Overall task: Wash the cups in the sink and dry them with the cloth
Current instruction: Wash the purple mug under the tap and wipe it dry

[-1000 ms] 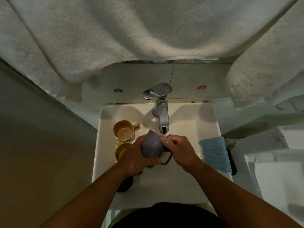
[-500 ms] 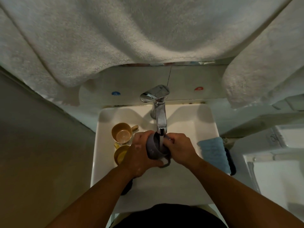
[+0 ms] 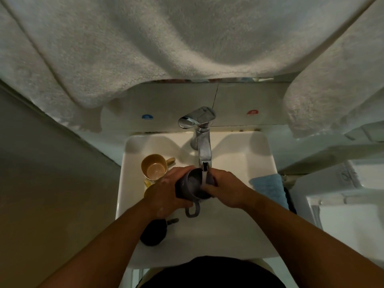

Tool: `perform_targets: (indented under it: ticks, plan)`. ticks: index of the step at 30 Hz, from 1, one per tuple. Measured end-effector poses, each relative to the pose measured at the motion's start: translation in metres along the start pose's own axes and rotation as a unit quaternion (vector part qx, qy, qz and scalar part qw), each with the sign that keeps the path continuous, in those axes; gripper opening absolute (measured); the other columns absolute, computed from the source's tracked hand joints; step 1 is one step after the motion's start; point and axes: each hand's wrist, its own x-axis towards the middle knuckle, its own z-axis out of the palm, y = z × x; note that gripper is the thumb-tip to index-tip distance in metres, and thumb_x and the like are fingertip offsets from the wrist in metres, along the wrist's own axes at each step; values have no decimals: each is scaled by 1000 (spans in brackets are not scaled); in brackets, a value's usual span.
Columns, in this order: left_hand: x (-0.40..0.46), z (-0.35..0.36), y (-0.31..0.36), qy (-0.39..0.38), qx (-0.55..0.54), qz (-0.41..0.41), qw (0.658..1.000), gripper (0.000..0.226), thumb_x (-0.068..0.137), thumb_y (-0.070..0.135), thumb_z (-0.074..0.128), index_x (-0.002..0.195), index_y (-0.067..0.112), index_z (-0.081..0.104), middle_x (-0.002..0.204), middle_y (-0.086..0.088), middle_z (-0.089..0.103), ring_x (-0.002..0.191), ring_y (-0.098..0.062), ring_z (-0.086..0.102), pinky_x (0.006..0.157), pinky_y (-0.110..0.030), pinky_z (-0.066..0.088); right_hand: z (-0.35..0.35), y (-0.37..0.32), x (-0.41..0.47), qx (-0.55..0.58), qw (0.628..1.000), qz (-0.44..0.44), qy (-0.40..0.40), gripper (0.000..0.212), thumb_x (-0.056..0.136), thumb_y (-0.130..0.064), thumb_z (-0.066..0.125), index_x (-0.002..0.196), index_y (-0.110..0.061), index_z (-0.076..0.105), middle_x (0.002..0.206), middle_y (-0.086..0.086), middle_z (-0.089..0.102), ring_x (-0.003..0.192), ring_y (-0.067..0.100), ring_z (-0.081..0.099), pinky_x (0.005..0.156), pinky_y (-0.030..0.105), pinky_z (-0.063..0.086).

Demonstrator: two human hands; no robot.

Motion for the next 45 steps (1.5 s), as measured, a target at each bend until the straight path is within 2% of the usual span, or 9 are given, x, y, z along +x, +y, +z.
perform_targets:
  ticks: [4, 9, 15, 21, 27, 32, 38, 42, 45]
  plan:
    - [-2, 0, 8, -34, -40, -12, 999, 98, 71, 28, 82, 148, 44, 24, 134, 33, 41, 123, 11, 46, 98, -10, 44, 3, -7, 5, -28, 994, 47, 97, 20, 101, -18, 44, 89, -17, 59, 92, 7, 67, 84, 28, 63, 76, 37, 51]
    - [0, 20, 13, 88, -1, 7, 996, 96, 59, 43, 92, 140, 27, 44, 129, 14, 52, 117, 13, 47, 97, -2, 37, 14, -6, 4, 119, 990, 60, 45, 16, 87, -32, 65, 101, -24, 64, 80, -4, 67, 65, 12, 62, 62, 32, 52]
    - [5, 20, 20, 62, 17, 33, 997, 85, 70, 11, 88, 136, 33, 40, 122, 21, 49, 109, 28, 44, 91, 5, 33, 5, -4, 5, -88, 992, 56, 78, 27, 101, -27, 47, 95, -13, 69, 100, 11, 72, 91, 31, 66, 86, 43, 54]
    - [10, 22, 19, 51, 61, 26, 996, 101, 56, 44, 94, 144, 28, 47, 137, 7, 57, 124, -8, 53, 108, -30, 46, 11, -6, -14, 125, 988, 88, 5, 11, 94, -28, 61, 86, -21, 65, 71, 3, 69, 59, 17, 60, 57, 30, 48]
    - [12, 16, 23, 72, 69, 36, 994, 83, 58, 34, 96, 128, 20, 54, 113, 5, 65, 98, -10, 63, 82, -16, 53, 8, -8, 0, -19, 993, 94, 69, 38, 102, -34, 44, 89, -9, 70, 86, 13, 74, 79, 32, 70, 79, 45, 58]
    - [7, 16, 23, 115, 132, 71, 982, 81, 55, 42, 97, 124, 20, 61, 114, 4, 65, 101, -7, 57, 90, -25, 52, 13, -8, -9, 106, 990, 95, 9, 18, 97, -32, 58, 98, -18, 69, 76, 4, 74, 62, 18, 69, 58, 24, 52]
    - [9, 16, 19, 105, 84, 71, 988, 85, 56, 42, 92, 132, 19, 61, 120, -1, 69, 107, -15, 65, 94, -41, 57, 2, -14, -6, -135, 988, 60, 41, 29, 98, -25, 55, 119, -8, 63, 110, 14, 69, 100, 34, 66, 87, 40, 54]
    - [7, 24, 16, 146, 158, 58, 975, 94, 50, 71, 76, 128, 23, 54, 123, -6, 61, 111, -24, 58, 94, -45, 54, 18, -12, -14, 133, 982, 130, 32, 30, 101, -26, 50, 108, -3, 67, 70, 2, 65, 54, 13, 61, 52, 28, 51]
    - [5, 24, 15, 147, 163, 73, 973, 88, 50, 69, 73, 124, 22, 60, 124, -7, 57, 110, -23, 57, 90, -47, 57, 15, -9, -13, 84, 994, 68, 7, 19, 96, -30, 61, 107, -16, 68, 83, -8, 68, 69, 8, 62, 67, 25, 51]
